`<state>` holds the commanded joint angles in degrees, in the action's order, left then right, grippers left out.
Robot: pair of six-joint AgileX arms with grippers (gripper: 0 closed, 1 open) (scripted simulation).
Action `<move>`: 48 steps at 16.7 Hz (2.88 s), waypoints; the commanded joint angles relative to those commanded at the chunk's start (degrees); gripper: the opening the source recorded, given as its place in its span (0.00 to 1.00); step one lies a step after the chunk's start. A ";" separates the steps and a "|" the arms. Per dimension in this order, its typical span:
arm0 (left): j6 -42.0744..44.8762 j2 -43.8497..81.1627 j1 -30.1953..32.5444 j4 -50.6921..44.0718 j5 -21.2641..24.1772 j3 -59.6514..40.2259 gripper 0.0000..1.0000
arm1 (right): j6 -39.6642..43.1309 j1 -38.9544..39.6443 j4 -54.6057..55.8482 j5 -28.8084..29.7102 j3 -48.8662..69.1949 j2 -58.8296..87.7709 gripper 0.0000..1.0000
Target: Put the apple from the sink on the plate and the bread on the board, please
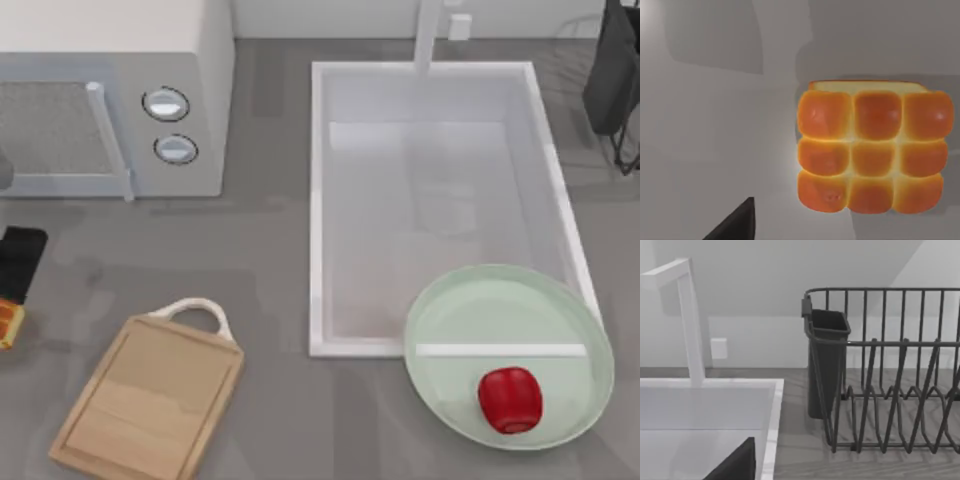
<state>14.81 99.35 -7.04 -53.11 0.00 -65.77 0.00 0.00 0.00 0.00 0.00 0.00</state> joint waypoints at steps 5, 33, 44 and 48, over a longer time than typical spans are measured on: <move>0.99 4.05 -0.43 -3.41 0.01 -4.04 1.00 | 0.00 0.00 0.00 0.00 0.00 0.00 1.00; 1.20 11.19 -0.53 12.06 0.04 4.29 0.47 | 0.00 0.00 0.00 0.00 0.00 0.00 1.00; 1.20 11.19 -0.53 12.06 0.04 4.29 0.00 | 0.00 0.00 0.00 0.00 0.00 0.00 1.00; 1.14 9.10 -0.53 10.38 0.19 4.08 0.00 | 0.00 0.00 0.00 0.00 0.00 0.00 1.00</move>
<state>15.96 108.45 -7.58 -42.73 0.19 -61.69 0.00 0.00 0.00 0.00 0.00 0.00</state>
